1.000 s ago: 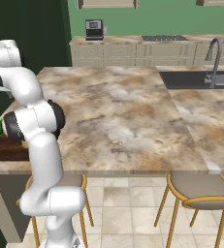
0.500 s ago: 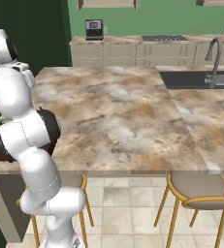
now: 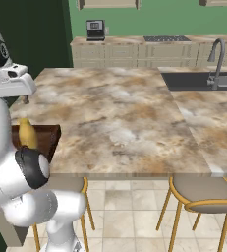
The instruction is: There is a tray on the dining counter. Grab the cup, mug, and pitcher and place them on the tray. The pitcher may be placed next to the tray if it cannot fit the tray.
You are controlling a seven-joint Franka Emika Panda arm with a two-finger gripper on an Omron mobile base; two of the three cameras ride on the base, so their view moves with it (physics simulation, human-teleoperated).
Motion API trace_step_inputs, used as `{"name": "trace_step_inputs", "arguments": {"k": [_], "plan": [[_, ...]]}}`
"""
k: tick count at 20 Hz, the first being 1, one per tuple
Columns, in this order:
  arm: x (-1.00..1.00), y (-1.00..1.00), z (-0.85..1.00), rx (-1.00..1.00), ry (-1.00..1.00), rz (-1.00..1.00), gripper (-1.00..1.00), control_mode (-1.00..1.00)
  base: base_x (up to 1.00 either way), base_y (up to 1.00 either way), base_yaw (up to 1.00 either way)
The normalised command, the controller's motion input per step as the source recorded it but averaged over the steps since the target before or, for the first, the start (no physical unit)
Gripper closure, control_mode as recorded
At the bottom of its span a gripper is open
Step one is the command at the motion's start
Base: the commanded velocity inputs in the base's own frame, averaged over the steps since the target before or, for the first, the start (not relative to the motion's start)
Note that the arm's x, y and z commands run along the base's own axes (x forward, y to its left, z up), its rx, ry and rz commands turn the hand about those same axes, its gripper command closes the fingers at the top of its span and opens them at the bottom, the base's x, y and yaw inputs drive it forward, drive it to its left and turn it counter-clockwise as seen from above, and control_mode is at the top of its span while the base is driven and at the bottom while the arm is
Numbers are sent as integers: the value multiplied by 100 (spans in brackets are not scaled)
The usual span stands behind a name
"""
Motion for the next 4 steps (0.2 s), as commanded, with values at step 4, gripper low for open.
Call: {"name": "trace_step_inputs", "arguments": {"k": [4], "plan": [[-99, -71, 38, 3, -2, 0, -100, -100, 0, 0, 0]]}}
